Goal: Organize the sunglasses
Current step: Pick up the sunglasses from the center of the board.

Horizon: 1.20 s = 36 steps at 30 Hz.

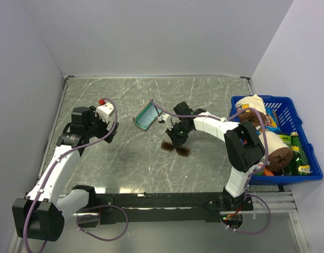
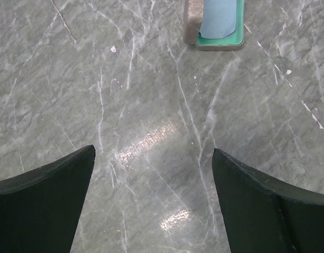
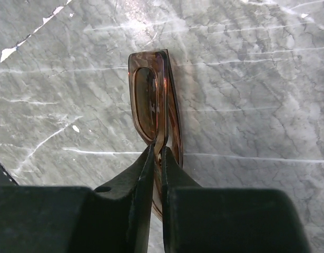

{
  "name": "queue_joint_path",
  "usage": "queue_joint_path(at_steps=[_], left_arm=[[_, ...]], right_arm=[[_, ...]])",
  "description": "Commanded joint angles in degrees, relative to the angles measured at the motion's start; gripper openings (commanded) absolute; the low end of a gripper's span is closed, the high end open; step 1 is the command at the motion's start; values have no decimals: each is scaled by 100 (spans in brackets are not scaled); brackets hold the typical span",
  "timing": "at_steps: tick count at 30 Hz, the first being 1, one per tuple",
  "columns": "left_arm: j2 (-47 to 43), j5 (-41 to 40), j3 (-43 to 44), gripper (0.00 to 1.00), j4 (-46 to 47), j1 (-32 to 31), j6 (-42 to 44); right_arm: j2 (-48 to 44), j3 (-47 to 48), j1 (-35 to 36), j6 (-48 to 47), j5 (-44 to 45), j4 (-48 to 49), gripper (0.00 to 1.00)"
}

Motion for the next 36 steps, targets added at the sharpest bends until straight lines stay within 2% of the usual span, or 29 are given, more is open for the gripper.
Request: queue_joint_path(at_steps=[1, 3, 4, 7, 10, 18, 25, 26, 27, 28, 34, 36], left_arm=[[-107, 176, -14, 96, 204, 30, -56], [-89, 185, -14, 96, 204, 30, -57], [-81, 202, -14, 96, 204, 30, -57], [-81, 211, -14, 97, 213, 39, -57], [-98, 194, -23, 96, 213, 39, -57], [-89, 229, -23, 96, 213, 65, -65], [-54, 281, -41, 97, 231, 74, -57], [-37, 290, -41, 96, 213, 74, -65], [-37, 325, -32, 96, 213, 74, -48], [-11, 369, -32, 97, 213, 74, -48], [-10, 712, 38, 96, 160, 74, 40], [-63, 1071, 91, 96, 81, 74, 189]], right_arm=[[198, 221, 57, -102, 23, -246, 13], [207, 265, 49, -129, -38, -316, 20], [189, 274, 57, -137, -56, -351, 29], [128, 239, 57, -164, -126, -369, 39], [189, 257, 49, -173, -153, -413, 41], [312, 283, 93, -217, -215, -519, 37], [269, 327, 84, -155, -276, -510, 23], [242, 362, 93, -138, -363, -527, 22], [216, 371, 75, -129, -399, -545, 15], [155, 380, 84, -120, -442, -571, 12], [5, 599, -65, -129, -1040, -966, 9], [-83, 670, -144, -207, -1347, -1107, 8]])
